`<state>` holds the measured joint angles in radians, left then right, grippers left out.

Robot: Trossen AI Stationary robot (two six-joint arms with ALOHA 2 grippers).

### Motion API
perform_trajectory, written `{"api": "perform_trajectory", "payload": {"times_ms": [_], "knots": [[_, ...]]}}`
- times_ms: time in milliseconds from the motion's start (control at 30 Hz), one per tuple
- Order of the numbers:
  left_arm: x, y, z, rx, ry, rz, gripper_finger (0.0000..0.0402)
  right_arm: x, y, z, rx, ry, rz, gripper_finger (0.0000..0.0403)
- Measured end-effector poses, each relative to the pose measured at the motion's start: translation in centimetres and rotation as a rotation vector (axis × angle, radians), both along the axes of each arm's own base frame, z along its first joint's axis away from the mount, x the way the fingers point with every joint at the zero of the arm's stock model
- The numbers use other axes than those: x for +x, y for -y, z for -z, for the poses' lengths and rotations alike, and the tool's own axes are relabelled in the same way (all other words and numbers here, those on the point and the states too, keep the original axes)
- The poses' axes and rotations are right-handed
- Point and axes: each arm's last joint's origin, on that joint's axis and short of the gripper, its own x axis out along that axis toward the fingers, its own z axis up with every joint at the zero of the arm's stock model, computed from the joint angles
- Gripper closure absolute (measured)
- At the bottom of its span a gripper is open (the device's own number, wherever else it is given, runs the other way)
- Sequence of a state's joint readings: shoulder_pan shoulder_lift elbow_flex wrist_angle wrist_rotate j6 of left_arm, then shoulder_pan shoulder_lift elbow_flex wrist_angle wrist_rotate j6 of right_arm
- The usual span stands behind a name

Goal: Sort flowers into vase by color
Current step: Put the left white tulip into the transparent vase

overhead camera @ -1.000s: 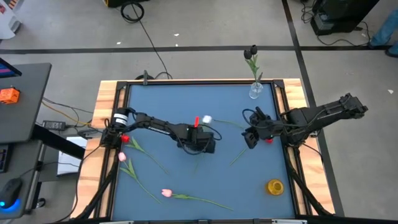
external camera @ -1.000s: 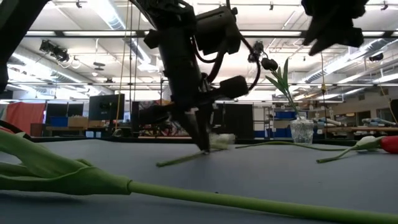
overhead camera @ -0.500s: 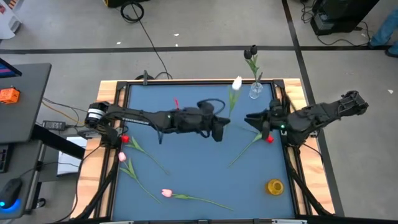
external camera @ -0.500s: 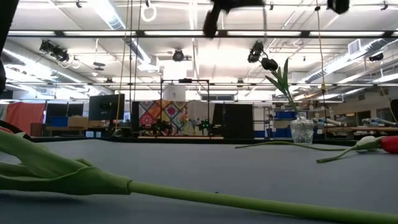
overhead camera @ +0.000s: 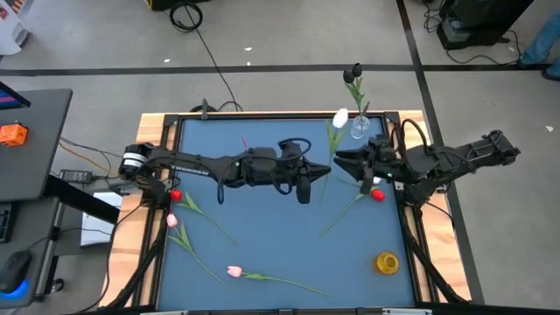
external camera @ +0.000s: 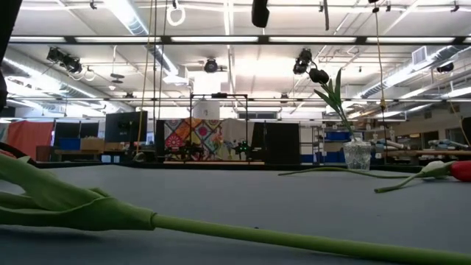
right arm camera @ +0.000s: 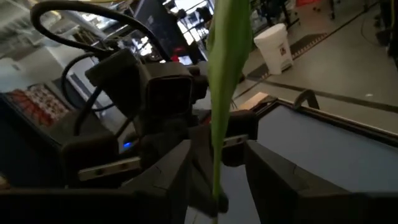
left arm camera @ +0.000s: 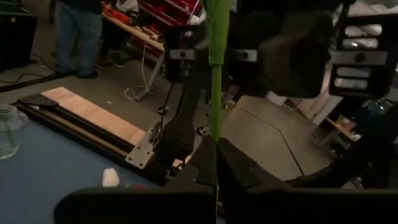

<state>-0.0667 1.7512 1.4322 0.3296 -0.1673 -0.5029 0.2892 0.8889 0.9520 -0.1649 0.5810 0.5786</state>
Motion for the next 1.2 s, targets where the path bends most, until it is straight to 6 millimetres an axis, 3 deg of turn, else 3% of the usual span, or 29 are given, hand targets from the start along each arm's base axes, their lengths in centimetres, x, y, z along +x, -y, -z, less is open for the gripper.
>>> {"api": "perform_trajectory", "payload": {"times_ms": [400, 500, 600, 733, 933, 1200], "knots": [[0.0, 0.5, 0.1, 0.023, -0.015, 0.023, 0.0397, 2.1, 1.7, 0.3, -0.020, 0.007, -0.118, 0.0260], [0.0, 0.5, 0.1, 0.028, -0.016, 0.024, 0.0397, 2.3, 1.8, 0.4, -0.017, -0.001, -0.115, 0.0304], [0.0, 0.5, 0.2, 0.029, -0.019, 0.024, 0.0397, 2.2, 1.8, 0.3, -0.053, -0.004, -0.118, 0.0376], [0.0, 0.5, 0.2, 0.043, -0.030, 0.022, 0.0388, 1.9, 1.8, 0.2, -0.078, -0.007, -0.113, 0.0388], [-0.8, 0.1, -0.5, 0.103, -0.062, 0.021, 0.0324, 0.9, 2.2, 0.0, -0.145, -0.036, -0.061, 0.0389], [-6.3, -2.5, -5.9, 0.251, -0.071, -0.046, 0.0217, -0.6, 3.0, -0.1, -0.224, -0.091, -0.019, 0.0389]]}}
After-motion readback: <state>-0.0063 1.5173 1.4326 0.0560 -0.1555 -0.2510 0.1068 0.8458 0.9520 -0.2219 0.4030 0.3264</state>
